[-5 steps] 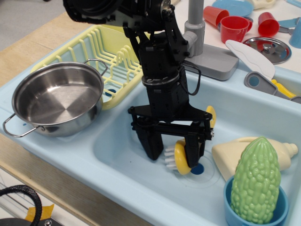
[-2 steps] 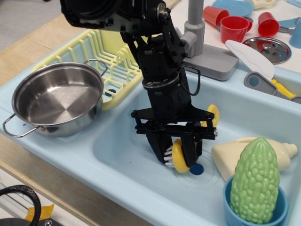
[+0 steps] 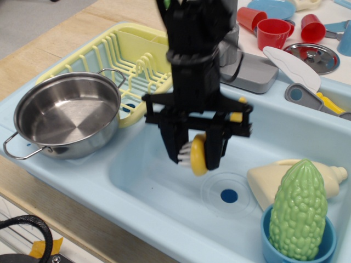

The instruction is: Put brush into pot or pan

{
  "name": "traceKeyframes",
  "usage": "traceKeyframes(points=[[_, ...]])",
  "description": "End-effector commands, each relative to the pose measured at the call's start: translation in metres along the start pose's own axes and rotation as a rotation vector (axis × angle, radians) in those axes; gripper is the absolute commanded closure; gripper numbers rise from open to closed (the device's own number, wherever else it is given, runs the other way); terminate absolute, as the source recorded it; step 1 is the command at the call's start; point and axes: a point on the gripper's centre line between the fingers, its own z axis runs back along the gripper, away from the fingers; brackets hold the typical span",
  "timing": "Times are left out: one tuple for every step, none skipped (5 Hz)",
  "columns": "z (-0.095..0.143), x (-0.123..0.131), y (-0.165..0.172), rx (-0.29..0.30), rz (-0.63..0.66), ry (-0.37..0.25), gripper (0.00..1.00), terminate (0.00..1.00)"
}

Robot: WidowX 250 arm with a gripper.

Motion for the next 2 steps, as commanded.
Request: traceKeyframes(points=[[0.036,-0.013,0.004,0.026,0.062,-0.092,1.0,0.0],[0.053,-0.022,0.015,0.051,0.097,-0.139,1.0,0.0]])
